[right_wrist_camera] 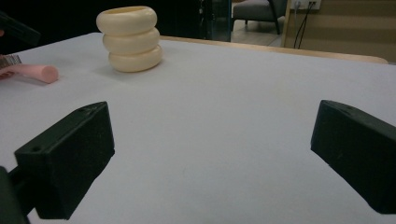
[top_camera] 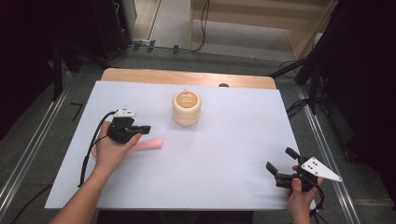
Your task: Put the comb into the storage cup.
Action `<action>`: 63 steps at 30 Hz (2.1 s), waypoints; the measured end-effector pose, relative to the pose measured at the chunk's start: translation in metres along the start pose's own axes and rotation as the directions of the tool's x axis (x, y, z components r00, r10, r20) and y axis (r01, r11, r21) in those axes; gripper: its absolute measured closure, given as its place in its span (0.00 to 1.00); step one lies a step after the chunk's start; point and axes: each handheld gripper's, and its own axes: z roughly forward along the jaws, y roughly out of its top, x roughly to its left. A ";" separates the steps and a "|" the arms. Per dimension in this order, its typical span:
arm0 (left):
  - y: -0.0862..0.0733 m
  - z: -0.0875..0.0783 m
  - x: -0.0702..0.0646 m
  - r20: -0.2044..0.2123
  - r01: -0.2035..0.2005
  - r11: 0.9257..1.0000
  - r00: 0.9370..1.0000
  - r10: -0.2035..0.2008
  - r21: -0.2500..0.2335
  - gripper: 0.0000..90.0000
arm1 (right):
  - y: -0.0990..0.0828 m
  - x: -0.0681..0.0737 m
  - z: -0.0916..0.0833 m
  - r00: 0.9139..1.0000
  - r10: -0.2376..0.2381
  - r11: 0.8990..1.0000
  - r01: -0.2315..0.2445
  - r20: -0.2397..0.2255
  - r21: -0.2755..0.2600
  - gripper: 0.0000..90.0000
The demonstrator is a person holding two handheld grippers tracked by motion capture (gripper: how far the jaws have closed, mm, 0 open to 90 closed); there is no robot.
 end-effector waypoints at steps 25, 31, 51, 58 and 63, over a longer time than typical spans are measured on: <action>-0.003 0.039 -0.003 -0.005 0.003 0.990 1.000 -0.002 0.140 1.00 | 0.000 0.001 0.001 1.000 -0.010 1.000 0.010 0.002 0.005 0.00; -0.002 0.037 -0.003 0.002 0.002 0.989 1.000 -0.002 0.146 1.00 | 0.000 0.001 0.001 1.000 -0.010 1.000 0.010 0.002 0.006 0.00; -0.011 0.038 -0.020 0.056 -0.058 0.971 0.997 0.046 0.231 1.00 | 0.000 0.002 0.001 1.000 -0.013 1.000 0.013 0.003 0.011 0.00; -0.019 0.034 -0.027 0.072 -0.068 0.971 0.996 0.053 0.229 1.00 | 0.000 0.002 0.001 1.000 -0.013 1.000 0.013 0.004 0.010 0.00; -0.023 0.030 -0.031 0.090 -0.077 0.970 0.994 0.057 0.231 1.00 | 0.000 0.002 0.001 1.000 -0.015 1.000 0.015 0.004 0.011 0.00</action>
